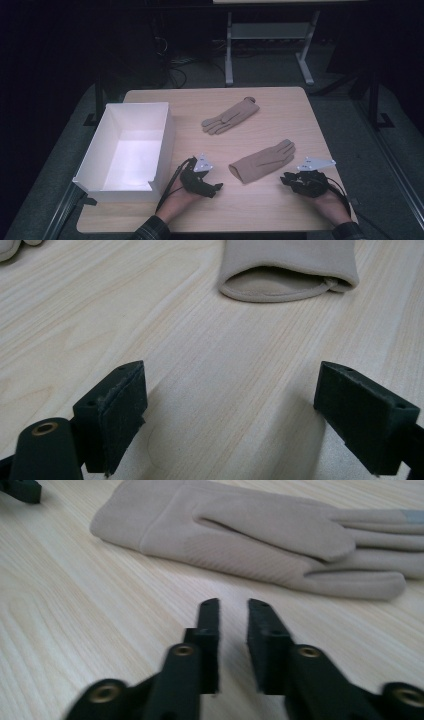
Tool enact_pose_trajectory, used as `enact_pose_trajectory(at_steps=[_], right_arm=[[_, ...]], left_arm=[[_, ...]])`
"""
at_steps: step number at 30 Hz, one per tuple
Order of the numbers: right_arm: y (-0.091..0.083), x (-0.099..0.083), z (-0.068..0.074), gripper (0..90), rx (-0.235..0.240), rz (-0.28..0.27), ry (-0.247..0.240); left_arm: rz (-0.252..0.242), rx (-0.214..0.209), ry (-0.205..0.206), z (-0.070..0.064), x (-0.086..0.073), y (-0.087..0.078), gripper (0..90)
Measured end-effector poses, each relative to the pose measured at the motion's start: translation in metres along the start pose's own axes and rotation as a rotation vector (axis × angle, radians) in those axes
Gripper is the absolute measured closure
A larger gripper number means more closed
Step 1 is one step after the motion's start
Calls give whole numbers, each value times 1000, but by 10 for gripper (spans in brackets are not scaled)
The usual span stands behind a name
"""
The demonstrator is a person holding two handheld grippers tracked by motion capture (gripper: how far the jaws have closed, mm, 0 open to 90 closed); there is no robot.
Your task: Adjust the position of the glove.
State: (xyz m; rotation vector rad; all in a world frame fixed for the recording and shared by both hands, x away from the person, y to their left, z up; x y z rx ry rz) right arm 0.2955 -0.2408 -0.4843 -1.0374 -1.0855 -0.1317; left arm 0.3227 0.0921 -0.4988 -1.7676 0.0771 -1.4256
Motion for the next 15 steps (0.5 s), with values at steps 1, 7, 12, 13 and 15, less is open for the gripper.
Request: enact_pose_trajectory(at_steps=[1,7,12,13,15], right_arm=[[0,0,0,808,0,0,0],[5,10,3,900,38,-28,-2],[7,12,3,900,51,-24,-11],[7,13,4,900,54,-22,-10],[9,17,4,900,61,-37,-10]], left_arm=[[0,0,0,0,0,0,131],[-6,-1,-12,-1,0,0,131],[-6,-1,-11,-1,0,0,131],[-6,-1,-11,-1,0,0,131],[-7,-1,-12,-1,0,1,131]])
Point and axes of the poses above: each handheld gripper's, and its own axes: y roughly forward along the jaws, x roughly out of its top, z roughly to its left, the point moved 3 cm from there along y, roughly forward along the jaws, and after that the axes turned 5 degrees about -z, right-handed, at the moved point
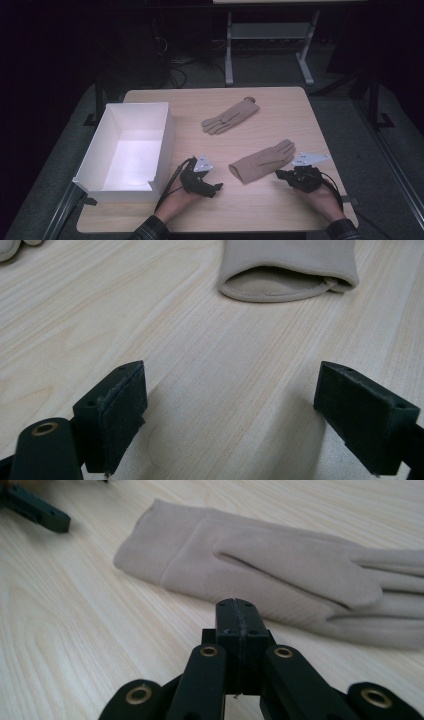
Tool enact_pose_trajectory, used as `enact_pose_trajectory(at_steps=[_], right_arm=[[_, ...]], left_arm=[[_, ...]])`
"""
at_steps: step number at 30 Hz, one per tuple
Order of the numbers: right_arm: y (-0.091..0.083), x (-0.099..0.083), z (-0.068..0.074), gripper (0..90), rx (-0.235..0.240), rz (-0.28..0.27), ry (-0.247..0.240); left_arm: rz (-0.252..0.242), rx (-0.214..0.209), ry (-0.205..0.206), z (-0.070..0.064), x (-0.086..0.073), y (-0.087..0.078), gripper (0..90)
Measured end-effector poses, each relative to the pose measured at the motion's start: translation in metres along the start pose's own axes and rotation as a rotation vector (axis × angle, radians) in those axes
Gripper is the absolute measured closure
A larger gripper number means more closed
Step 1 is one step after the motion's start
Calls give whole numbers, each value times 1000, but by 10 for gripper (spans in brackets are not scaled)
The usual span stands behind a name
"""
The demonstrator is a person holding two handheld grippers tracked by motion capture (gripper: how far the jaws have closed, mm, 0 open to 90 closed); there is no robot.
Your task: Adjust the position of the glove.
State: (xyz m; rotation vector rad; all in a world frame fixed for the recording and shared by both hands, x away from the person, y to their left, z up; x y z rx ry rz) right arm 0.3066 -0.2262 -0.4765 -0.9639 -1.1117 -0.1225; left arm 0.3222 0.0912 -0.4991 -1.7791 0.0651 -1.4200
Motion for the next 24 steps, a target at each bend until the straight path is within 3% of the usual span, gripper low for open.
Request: enact_pose_trajectory(at_steps=[10,15,24], right_arm=[[22,14,14,900,58,0,-36],[38,24,29,900,100,4,-60],[56,32,45,900,130,21,-97]], left_arm=[[3,-1,2,0,0,0,131],[2,0,3,0,0,0,131],[3,3,12,1,0,0,131]])
Point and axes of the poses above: each handheld gripper's, and its own axes: y roughly forward along the jaws, x roughly out of its top, z roughly to its left, the point moved 3 cm from there along y, roughly forward along the jaws, and after that the axes turned 5 degrees about -z, right-handed, at the moved point
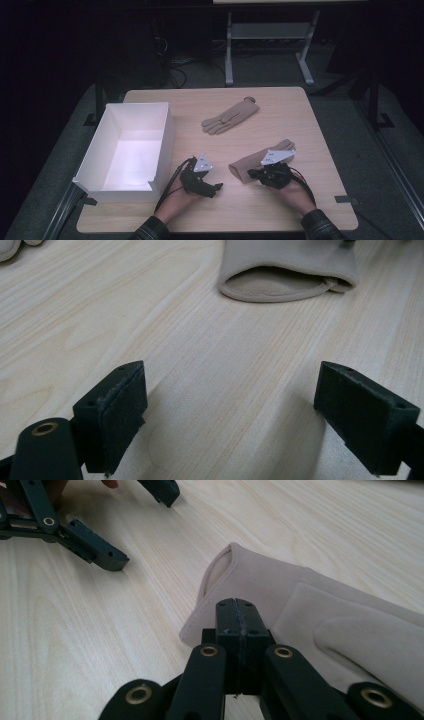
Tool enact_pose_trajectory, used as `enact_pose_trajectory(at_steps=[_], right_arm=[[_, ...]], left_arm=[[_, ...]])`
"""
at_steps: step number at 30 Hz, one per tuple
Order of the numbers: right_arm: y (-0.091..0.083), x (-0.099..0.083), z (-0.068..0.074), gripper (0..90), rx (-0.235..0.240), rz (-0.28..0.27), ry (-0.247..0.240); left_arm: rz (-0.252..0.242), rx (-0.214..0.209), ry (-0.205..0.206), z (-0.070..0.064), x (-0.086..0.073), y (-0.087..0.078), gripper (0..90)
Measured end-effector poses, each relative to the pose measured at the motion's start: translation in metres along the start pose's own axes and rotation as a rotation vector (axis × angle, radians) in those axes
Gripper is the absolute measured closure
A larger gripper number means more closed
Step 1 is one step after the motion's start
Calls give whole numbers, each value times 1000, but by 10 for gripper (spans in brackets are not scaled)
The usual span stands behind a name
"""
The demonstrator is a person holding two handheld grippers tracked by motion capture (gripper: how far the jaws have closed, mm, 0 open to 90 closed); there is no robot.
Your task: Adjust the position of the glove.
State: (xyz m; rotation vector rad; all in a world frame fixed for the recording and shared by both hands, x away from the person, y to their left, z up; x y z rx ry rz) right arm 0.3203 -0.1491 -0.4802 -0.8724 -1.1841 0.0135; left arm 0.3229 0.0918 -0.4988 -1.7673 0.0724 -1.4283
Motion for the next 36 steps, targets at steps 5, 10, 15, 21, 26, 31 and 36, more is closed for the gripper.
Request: enact_pose_trajectory(at_steps=[5,10,15,21,26,31,36], right_arm=[[13,-2,1,900,-1,31,-7],[13,-4,0,900,-5,28,-8],[10,-7,-1,900,13,39,1],[1,-13,-1,900,18,43,7],[-8,-18,0,900,16,57,3],[-24,-28,-2,900,6,78,10],[-38,-38,-6,900,-8,88,20]], left_arm=[[3,-1,-4,0,0,0,131],[6,-1,-3,0,0,0,131],[6,1,-3,0,0,-1,131],[6,0,-8,-1,-1,-1,131],[6,1,-8,-1,-1,-1,131],[6,1,-9,-1,-1,-1,131],[6,1,-8,-1,-1,-1,131]])
Point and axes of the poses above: each handheld gripper's, and its own axes: y roughly forward along the jaws, x roughly out of its top, z roughly to its left, the point moved 3 cm from there along y, roughly forward along the jaws, and after that the axes turned 5 degrees about -z, right-handed, at the moved point
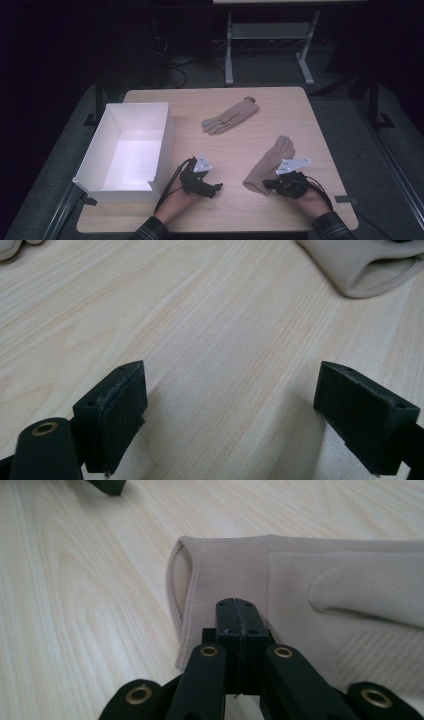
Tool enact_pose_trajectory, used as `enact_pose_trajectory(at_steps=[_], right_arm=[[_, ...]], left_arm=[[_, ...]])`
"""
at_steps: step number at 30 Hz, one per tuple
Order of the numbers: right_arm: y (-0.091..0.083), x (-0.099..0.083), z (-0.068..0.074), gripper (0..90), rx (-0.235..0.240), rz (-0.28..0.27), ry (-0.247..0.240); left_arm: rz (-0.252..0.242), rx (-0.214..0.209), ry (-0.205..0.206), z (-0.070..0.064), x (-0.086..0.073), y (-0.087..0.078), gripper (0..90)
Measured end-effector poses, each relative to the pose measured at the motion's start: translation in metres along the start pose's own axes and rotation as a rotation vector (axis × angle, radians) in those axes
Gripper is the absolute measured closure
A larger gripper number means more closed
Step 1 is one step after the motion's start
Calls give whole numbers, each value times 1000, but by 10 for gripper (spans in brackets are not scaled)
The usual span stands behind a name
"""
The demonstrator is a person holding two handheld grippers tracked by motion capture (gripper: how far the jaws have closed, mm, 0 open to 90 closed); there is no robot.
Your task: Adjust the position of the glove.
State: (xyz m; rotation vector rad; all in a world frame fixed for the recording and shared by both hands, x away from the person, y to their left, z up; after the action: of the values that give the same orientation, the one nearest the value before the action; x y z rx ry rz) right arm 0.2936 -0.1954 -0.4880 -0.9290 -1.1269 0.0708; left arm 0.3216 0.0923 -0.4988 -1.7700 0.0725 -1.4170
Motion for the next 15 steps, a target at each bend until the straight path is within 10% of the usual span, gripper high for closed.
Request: enact_pose_trajectory(at_steps=[15], right_arm=[[-32,-26,-16,900,-46,9,45]], left_arm=[[2,0,1,0,0,0,131]])
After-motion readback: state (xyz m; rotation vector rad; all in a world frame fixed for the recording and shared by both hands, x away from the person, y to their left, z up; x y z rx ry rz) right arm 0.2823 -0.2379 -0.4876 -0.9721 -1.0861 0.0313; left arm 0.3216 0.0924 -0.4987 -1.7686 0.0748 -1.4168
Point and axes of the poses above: each handheld gripper's, and its own axes: y roughly forward along the jaws, x roughly out of its top, z roughly to its left, the point moved 3 cm from there along y, roughly forward along the jaws, and after that the axes turned 5 degrees about -z, right-handed, at the moved point
